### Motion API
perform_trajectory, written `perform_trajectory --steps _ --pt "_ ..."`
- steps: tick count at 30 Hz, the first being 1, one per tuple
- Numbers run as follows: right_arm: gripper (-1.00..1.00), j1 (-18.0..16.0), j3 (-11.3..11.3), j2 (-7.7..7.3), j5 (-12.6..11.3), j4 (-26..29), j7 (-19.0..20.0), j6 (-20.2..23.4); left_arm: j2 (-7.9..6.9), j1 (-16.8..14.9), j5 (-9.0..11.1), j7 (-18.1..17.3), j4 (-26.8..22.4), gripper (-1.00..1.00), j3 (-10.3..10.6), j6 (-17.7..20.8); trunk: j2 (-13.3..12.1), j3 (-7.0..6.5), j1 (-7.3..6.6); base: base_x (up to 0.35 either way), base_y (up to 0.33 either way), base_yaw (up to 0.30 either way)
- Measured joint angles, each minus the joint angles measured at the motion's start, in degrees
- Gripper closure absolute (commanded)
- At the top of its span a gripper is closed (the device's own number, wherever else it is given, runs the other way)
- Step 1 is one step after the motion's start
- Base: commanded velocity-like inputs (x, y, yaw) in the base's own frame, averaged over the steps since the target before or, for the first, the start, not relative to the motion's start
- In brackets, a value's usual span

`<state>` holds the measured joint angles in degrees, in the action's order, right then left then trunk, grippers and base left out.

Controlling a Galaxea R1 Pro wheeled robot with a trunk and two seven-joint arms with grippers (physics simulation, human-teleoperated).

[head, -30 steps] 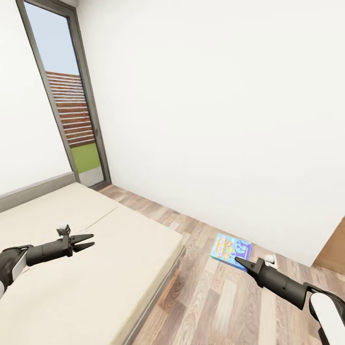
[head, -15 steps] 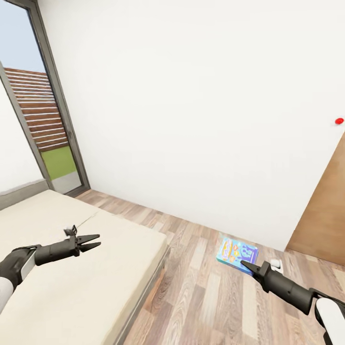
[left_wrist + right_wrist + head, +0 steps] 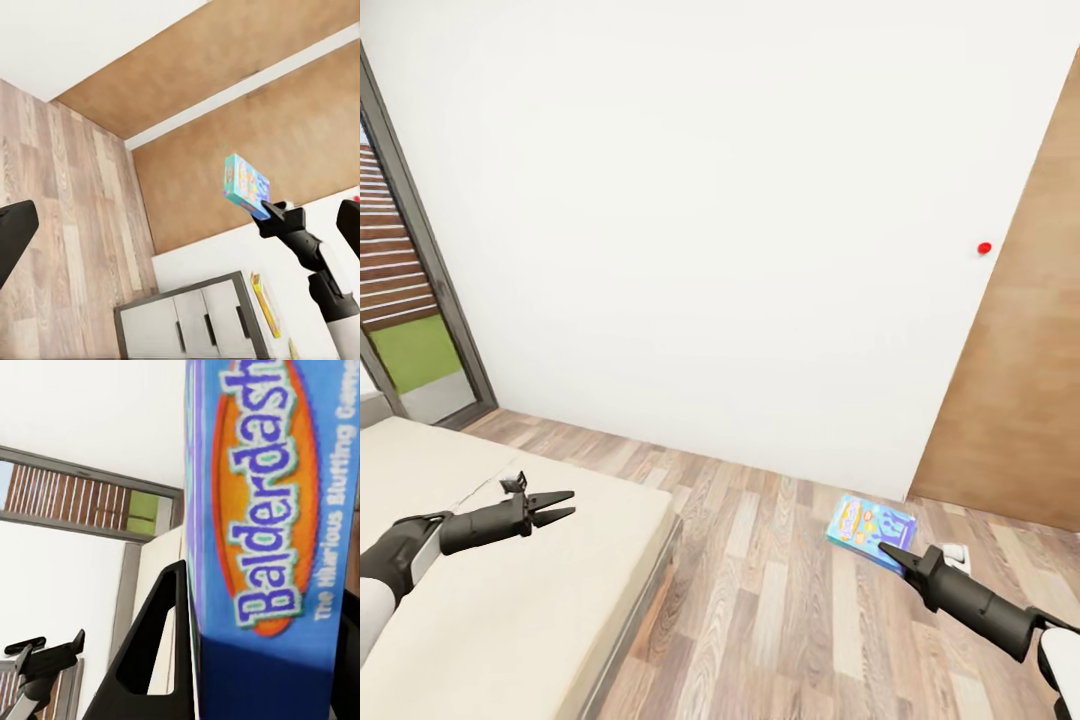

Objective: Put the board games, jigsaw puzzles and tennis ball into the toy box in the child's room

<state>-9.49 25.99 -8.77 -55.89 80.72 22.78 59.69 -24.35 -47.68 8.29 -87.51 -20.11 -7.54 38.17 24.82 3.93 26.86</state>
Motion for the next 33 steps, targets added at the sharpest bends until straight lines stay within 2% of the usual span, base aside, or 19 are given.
perform_trajectory --steps 19,33 --pt "1.00 0.0 0.4 0.24 0.1 0.0 -0.2 -0.4 0.06 0.0 0.1 0.1 -0.2 -1.00 0.0 0.0 0.0 0.00 0.00 0.001 -0.001 -0.282" --pt "1.00 0.0 0.4 0.26 0.2 0.0 -0.6 -0.5 -0.23 0.0 0.1 -0.2 -0.2 -1.00 -0.1 -0.1 0.0 0.00 0.00 0.072 -0.124 -0.282"
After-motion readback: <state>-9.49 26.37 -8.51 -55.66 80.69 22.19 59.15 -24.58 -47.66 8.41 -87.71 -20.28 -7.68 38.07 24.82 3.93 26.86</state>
